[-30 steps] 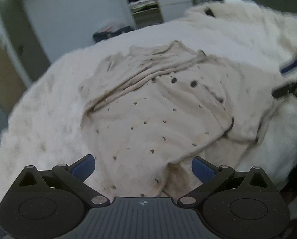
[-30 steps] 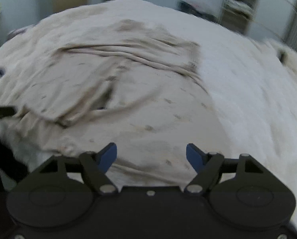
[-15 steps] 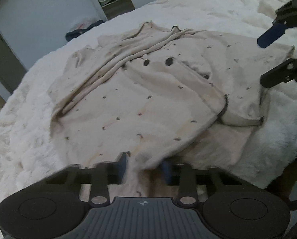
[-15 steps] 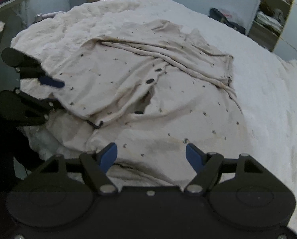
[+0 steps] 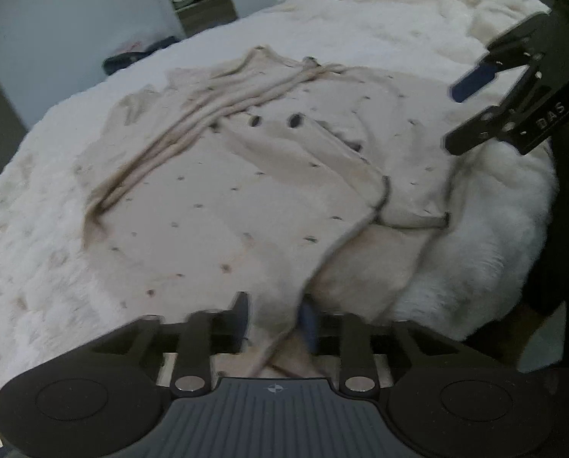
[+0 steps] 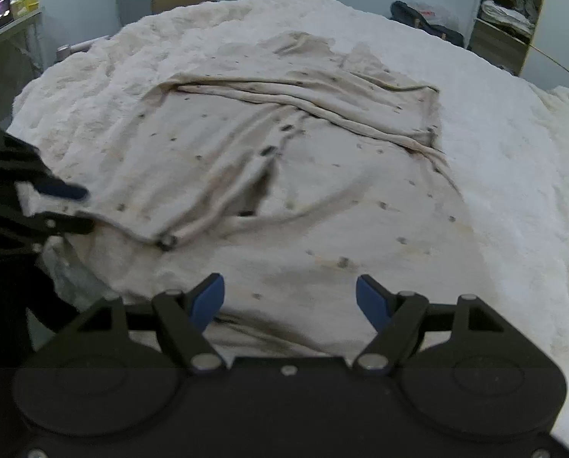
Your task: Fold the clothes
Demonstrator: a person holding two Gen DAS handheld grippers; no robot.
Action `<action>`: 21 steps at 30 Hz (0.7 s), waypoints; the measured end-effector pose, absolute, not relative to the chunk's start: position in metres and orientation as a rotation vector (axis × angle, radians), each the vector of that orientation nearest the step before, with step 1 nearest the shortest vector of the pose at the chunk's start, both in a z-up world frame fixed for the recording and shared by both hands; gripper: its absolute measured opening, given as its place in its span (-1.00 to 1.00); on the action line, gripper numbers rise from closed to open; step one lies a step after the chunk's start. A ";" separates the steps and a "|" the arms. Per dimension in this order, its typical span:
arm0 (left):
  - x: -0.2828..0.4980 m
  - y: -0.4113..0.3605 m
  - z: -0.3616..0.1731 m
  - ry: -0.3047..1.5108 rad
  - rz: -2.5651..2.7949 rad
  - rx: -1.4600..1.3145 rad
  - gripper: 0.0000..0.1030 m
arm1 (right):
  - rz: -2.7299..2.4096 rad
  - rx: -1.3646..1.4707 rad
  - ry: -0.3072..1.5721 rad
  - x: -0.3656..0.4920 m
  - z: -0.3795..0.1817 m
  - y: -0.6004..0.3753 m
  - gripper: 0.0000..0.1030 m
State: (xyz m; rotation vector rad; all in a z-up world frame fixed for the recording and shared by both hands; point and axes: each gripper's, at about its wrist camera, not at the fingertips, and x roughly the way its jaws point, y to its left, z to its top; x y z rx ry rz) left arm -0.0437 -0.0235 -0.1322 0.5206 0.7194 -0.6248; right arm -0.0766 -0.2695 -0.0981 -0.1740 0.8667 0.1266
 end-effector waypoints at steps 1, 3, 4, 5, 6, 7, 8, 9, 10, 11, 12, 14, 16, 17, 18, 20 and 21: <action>-0.042 -0.018 -0.128 0.711 -0.625 0.484 -0.27 | 0.106 -0.176 0.859 -0.077 -0.095 -0.278 0.47; -0.038 -0.010 -0.124 0.716 -0.619 0.445 -0.19 | 0.061 -0.184 0.846 -0.079 -0.089 -0.295 0.55; -0.037 -0.007 -0.125 0.718 -0.605 0.453 -0.11 | 0.036 -0.197 0.844 -0.079 -0.087 -0.302 0.55; -0.037 -0.005 -0.127 0.715 -0.592 0.470 -0.04 | 0.019 -0.218 0.845 -0.080 -0.087 -0.307 0.54; -0.039 -0.005 -0.128 0.706 -0.584 0.489 -0.03 | 0.017 -0.237 0.846 -0.081 -0.087 -0.309 0.53; -0.043 -0.005 -0.129 0.695 -0.577 0.512 0.00 | 0.016 -0.270 0.847 -0.083 -0.087 -0.312 0.52; -0.046 -0.005 -0.130 0.689 -0.582 0.527 0.02 | 0.024 -0.343 0.848 -0.088 -0.089 -0.315 0.50; -0.048 -0.006 -0.131 0.687 -0.598 0.535 0.02 | 0.033 -0.383 0.848 -0.091 -0.090 -0.316 0.50; -0.051 -0.007 -0.132 0.688 -0.612 0.543 0.02 | 0.048 -0.418 0.850 -0.094 -0.092 -0.317 0.49; -0.054 -0.008 -0.134 0.690 -0.629 0.556 0.02 | 0.067 -0.449 0.859 -0.097 -0.095 -0.316 0.48; -0.059 -0.012 -0.138 0.694 -0.648 0.583 0.02 | 0.087 -0.483 0.873 -0.100 -0.098 -0.314 0.44; -0.066 -0.017 -0.145 0.697 -0.669 0.637 0.02 | 0.122 -0.535 0.884 -0.106 -0.102 -0.309 0.41; -0.071 -0.023 -0.150 0.688 -0.678 0.683 0.02 | 0.172 -0.601 0.879 -0.113 -0.105 -0.301 0.41; -0.073 -0.025 -0.150 0.678 -0.679 0.695 0.02 | 0.181 -0.614 0.877 -0.114 -0.106 -0.299 0.41; -0.074 -0.025 -0.150 0.667 -0.680 0.699 0.03 | 0.193 -0.634 0.872 -0.116 -0.107 -0.296 0.41; -0.076 -0.025 -0.150 0.651 -0.688 0.700 0.05 | 0.201 -0.664 0.866 -0.116 -0.108 -0.290 0.41; -0.077 -0.025 -0.150 0.649 -0.696 0.702 0.05 | 0.199 -0.689 0.859 -0.118 -0.109 -0.287 0.41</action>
